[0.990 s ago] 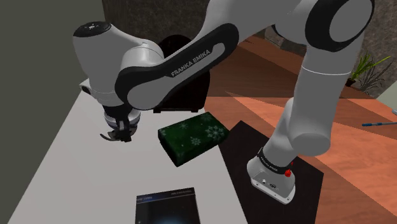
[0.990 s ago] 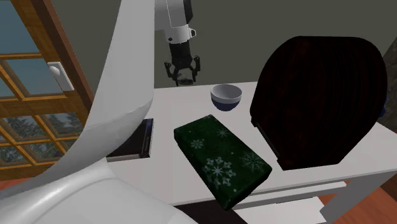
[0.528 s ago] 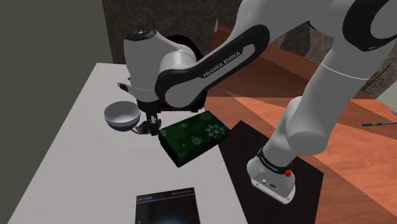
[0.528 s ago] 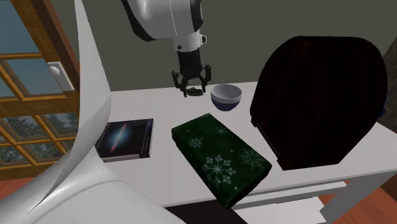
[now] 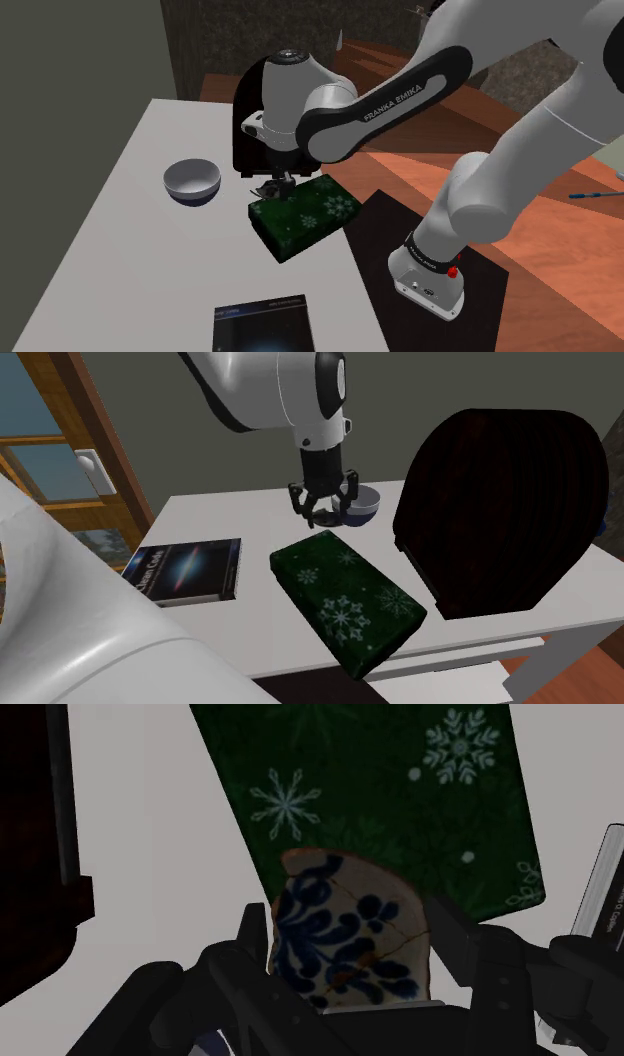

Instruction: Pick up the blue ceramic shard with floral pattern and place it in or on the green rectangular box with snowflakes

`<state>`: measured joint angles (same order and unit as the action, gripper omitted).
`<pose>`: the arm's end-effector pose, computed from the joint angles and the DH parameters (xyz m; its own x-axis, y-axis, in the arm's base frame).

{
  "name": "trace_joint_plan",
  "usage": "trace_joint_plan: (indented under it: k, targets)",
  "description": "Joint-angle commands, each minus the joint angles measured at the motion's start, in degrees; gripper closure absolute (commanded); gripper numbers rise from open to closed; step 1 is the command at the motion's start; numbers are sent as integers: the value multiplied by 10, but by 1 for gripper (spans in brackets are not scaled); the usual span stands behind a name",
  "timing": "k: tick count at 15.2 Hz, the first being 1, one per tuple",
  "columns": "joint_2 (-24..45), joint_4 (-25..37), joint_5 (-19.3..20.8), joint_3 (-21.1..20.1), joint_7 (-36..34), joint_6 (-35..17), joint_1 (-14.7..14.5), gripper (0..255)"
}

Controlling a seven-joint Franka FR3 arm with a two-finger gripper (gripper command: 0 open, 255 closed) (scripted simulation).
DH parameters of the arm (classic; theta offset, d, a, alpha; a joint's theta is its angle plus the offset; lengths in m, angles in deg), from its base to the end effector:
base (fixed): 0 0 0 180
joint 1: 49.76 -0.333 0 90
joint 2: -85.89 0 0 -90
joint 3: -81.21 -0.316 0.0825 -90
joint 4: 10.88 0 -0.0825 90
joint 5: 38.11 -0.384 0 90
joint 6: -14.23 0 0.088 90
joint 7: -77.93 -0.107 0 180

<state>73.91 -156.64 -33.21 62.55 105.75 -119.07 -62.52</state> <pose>0.3747 0.2243 0.3408 0.4681 0.8799 -0.0812 0.8822 -0.4600 0.1009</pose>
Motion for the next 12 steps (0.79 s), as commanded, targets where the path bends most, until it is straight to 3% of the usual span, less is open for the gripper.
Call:
trace_joint_plan:
  k: [1,8,12]
  targets:
    - [-37,-38,-10,15,28,-4,3,255]
    - [-158,-157,-7,92,134,-13,30,255]
    - [-129,-171,0,87,125,-56,35,255]
